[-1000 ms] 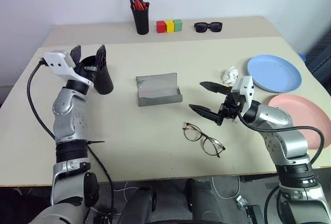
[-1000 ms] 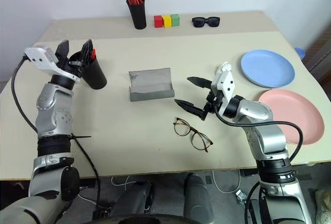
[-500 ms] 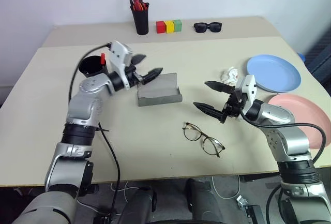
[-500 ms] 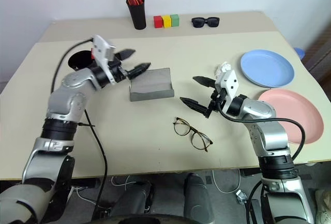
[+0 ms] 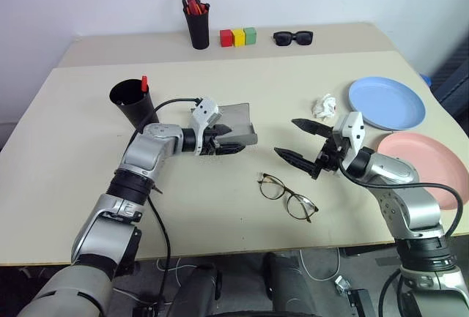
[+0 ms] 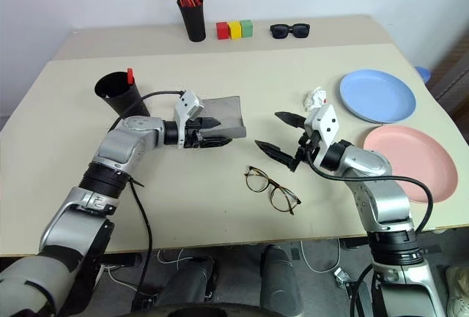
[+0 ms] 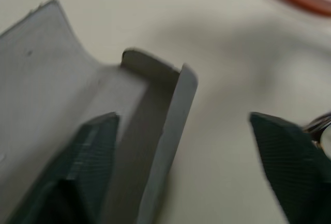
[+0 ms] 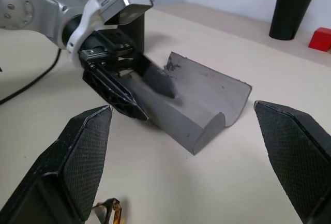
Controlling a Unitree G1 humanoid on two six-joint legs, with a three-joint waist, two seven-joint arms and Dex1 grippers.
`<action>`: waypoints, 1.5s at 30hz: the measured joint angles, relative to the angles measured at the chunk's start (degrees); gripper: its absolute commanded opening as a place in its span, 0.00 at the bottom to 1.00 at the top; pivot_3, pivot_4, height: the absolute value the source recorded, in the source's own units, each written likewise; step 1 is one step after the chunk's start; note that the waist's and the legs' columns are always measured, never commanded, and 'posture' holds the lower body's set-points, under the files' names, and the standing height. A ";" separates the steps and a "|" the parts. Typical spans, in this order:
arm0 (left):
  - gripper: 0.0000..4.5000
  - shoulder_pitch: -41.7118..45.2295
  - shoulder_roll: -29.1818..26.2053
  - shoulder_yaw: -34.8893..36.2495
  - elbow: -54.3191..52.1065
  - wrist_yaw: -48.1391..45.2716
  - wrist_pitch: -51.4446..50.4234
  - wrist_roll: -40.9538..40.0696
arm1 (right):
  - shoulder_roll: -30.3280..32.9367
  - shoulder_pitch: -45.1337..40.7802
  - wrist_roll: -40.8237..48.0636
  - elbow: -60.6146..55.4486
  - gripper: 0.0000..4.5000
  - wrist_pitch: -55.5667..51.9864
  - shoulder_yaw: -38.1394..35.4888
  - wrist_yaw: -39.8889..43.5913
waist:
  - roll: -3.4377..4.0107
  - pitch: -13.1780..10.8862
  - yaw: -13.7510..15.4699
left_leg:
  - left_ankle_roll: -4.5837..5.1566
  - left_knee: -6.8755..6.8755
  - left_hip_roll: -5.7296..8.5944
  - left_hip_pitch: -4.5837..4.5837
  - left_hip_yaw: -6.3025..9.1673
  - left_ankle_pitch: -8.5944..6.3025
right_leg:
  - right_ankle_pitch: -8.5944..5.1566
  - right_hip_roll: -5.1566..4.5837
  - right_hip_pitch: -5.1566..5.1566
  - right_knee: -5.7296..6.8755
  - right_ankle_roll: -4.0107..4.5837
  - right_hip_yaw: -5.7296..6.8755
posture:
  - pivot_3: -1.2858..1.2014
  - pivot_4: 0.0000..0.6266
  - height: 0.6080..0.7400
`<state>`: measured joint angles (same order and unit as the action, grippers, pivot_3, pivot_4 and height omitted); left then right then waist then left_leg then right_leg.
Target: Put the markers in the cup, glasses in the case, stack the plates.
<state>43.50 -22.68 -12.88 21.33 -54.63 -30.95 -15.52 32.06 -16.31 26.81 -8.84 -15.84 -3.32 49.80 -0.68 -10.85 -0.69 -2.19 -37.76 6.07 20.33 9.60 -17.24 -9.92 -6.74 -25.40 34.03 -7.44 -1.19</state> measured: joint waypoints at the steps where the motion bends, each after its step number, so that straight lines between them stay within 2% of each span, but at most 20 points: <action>1: 0.36 -0.50 0.21 0.01 -0.08 -0.16 -0.06 0.09 | -0.02 -0.01 -0.11 0.00 1.00 0.00 0.01 -0.17 | 0.00 0.00 0.02 | 0.00 -0.01 0.00 0.01 0.00 0.00 | 0.00 0.00 0.00 0.00 0.00 0.00 | 0.52 0.24 1.00; 4: 0.04 -1.06 0.45 0.00 -0.39 -0.38 -0.35 0.41 | -0.07 -0.01 -0.22 0.00 1.00 0.00 0.02 -0.46 | 0.00 0.00 0.05 | 0.00 -0.03 0.00 0.02 0.01 0.00 | 0.00 0.00 0.00 0.00 0.00 0.00 | 0.52 0.24 1.00; 5: 0.02 -1.20 0.41 -0.06 -1.03 -0.56 -1.02 0.54 | -0.07 -0.02 -0.23 -0.01 1.00 0.00 0.02 -0.47 | 0.00 0.00 0.04 | 0.01 -0.03 0.00 0.02 0.00 0.00 | 0.00 0.00 0.00 0.00 0.00 0.00 | 0.52 0.24 1.00; 12: 0.02 -2.22 -1.68 -0.54 -4.00 -4.08 -3.61 0.76 | -0.14 -0.51 -0.53 0.02 1.00 0.05 0.14 -0.40 | 0.00 0.00 -0.17 | 0.02 -0.03 0.00 0.01 0.00 -0.01 | 0.00 0.00 -0.01 0.02 0.00 0.00 | 0.52 0.24 1.00; 17: 0.02 -2.78 -9.44 -1.24 -6.68 -15.33 -4.28 -0.68 | -0.49 -0.91 -0.82 0.11 1.00 0.36 0.24 -0.07 | 0.01 -0.01 -0.12 | 0.02 -0.04 -0.01 0.02 0.00 -0.01 | 0.00 0.01 -0.02 0.04 0.00 0.00 | 0.52 0.24 1.00; 22: 0.02 -3.16 -14.09 -3.61 -5.98 -24.49 2.74 0.71 | -0.58 -1.54 -0.92 0.29 1.00 1.17 0.30 0.56 | 0.01 -0.01 0.11 | 0.04 -0.07 0.00 0.04 -0.01 -0.02 | 0.00 -0.01 0.00 0.02 0.00 0.00 | 0.52 0.24 1.00; 26: 0.02 -3.32 -12.76 -4.34 -2.76 -27.66 9.81 1.87 | -0.62 -1.98 -0.96 0.31 1.00 1.28 0.36 0.81 | 0.01 -0.01 0.08 | 0.05 -0.09 0.00 0.05 0.00 -0.03 | 0.00 0.00 0.00 0.02 0.00 0.00 | 0.52 0.24 1.00; 31: 0.02 -2.51 -10.24 -4.16 1.47 -25.37 15.20 4.06 | -0.59 -1.93 -0.97 0.30 1.00 1.27 0.35 0.97 | 0.01 -0.01 0.06 | 0.07 -0.10 0.00 0.05 0.00 -0.04 | 0.00 -0.01 0.00 0.03 0.00 0.00 | 0.52 0.24 1.00; 34: 0.23 -2.38 -8.91 -3.57 2.47 -22.95 13.85 4.11 | -0.59 -1.90 -0.97 0.29 1.00 1.26 0.34 1.03 | 0.01 -0.01 0.03 | 0.08 -0.12 0.00 0.05 0.00 -0.04 | 0.00 0.00 0.01 0.04 0.00 0.00 | 0.52 0.24 1.00; 41: 1.00 -2.44 -8.85 -1.05 0.35 -19.86 11.94 3.46 | 0.21 -1.08 -1.49 0.09 1.00 1.09 0.52 1.52 | 0.01 -0.01 -0.01 | 0.09 -0.12 0.00 0.05 0.00 -0.05 | 0.00 -0.01 0.00 0.04 0.00 0.00 | 0.52 0.24 1.00; 45: 1.00 -3.42 -10.38 3.31 -6.89 -20.35 5.77 -1.87 | 3.90 -0.50 -1.77 -2.55 1.00 -3.73 1.86 2.33 | 0.02 -0.02 -0.10 | 0.11 -0.13 -0.01 0.06 0.00 -0.07 | 0.00 -0.01 -0.02 0.05 -0.01 0.00 | 0.52 0.24 1.00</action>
<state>40.08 -33.05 -9.58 14.44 -74.98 -25.18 -17.39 35.96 -16.81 25.05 -11.39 -19.56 -1.46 52.13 -0.66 -10.86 -0.79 -2.08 -37.89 6.05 20.38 9.60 -17.31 -9.93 -6.75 -25.41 34.08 -7.44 -1.19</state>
